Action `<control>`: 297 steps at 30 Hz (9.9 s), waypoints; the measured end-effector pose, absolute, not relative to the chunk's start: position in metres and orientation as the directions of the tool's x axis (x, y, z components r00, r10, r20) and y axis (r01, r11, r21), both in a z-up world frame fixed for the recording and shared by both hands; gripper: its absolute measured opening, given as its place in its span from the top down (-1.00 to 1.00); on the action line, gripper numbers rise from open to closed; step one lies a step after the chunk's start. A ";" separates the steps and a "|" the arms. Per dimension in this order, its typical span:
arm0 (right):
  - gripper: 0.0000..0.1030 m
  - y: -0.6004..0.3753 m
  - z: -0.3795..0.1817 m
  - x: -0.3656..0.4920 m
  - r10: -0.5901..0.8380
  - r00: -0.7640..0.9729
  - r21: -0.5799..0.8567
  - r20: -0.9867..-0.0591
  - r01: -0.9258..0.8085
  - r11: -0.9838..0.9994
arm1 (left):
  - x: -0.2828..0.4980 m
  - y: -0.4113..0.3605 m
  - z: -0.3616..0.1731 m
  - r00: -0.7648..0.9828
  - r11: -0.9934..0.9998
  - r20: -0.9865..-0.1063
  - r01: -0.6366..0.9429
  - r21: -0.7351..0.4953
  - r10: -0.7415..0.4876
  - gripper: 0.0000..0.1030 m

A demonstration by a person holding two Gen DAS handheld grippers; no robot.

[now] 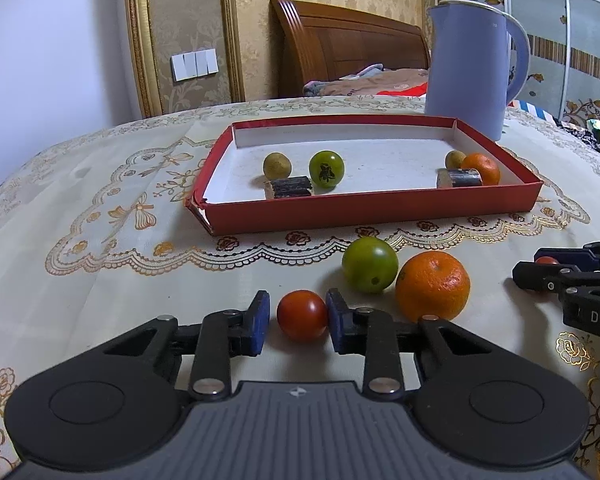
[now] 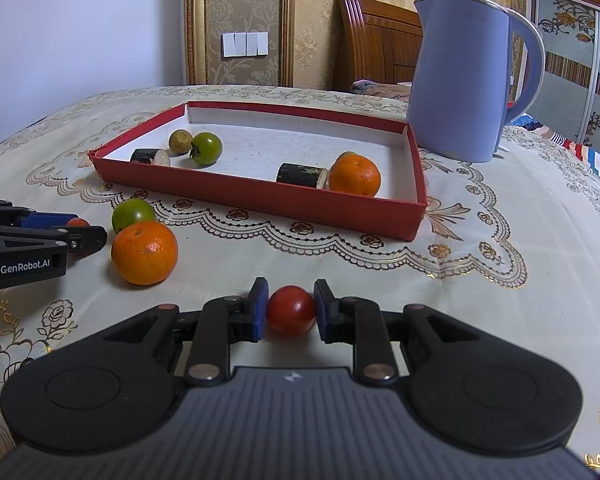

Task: Organize fruits
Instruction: 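Carry both red tomatoes over the red tray with both tools, then open both tools to drop the red tomatoes into the tray, then withdraw both open tools from the tray toward the orange and green tomato, then grasp the orange with the right tool, then grasp the green tomato with the left tool while the right tool holds the orange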

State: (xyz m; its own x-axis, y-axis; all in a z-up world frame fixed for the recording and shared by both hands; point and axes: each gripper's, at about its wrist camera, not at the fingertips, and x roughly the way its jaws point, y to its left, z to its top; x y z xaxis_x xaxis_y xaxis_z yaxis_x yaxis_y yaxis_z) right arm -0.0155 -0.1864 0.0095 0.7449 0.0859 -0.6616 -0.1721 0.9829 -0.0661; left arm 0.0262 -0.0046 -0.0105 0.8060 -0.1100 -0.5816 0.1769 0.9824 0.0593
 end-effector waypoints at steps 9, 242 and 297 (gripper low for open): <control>0.56 -0.189 0.011 -0.016 0.070 0.754 -0.062 -0.654 -0.146 0.987 | 0.024 -0.003 -0.010 0.807 0.982 -0.579 0.180 0.048 -0.120 0.52; -0.61 -0.181 0.003 0.028 -0.014 0.730 0.001 -0.683 0.021 1.000 | 0.073 -0.014 -0.013 0.771 0.974 -0.618 0.225 0.036 -0.155 -0.58; -0.07 -0.181 0.002 0.025 0.009 0.760 0.028 -0.650 0.012 1.000 | 0.063 -0.029 -0.010 0.779 0.968 -0.605 0.246 0.051 -0.166 0.19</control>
State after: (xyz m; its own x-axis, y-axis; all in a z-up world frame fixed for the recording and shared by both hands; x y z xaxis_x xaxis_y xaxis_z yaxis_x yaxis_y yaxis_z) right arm 0.0245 -0.1807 0.0024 0.7598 0.0087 -0.6501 0.0124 0.9995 0.0278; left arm 0.0627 -0.0287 -0.0100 0.7786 -0.1662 -0.6051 0.2463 0.9678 0.0511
